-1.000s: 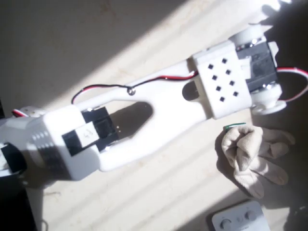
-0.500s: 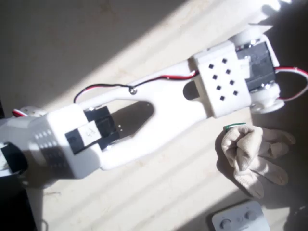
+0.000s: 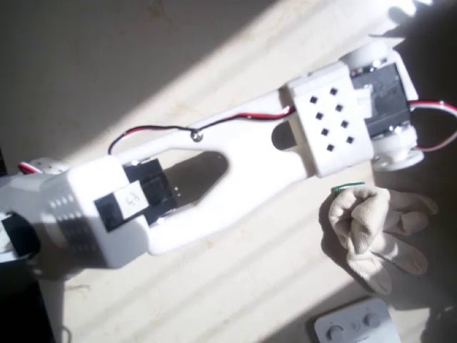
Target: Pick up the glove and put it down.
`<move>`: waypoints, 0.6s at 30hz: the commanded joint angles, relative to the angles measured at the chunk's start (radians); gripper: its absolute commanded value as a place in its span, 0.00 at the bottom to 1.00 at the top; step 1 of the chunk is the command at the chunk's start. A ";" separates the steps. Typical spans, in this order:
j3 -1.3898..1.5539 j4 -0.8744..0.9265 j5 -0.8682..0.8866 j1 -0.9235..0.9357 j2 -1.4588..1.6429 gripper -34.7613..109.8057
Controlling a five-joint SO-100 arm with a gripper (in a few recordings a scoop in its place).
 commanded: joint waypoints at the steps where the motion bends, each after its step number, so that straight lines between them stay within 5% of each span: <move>1: -0.032 0.002 0.003 0.006 0.135 0.24; 18: 0.152 0.002 0.003 0.021 0.667 0.24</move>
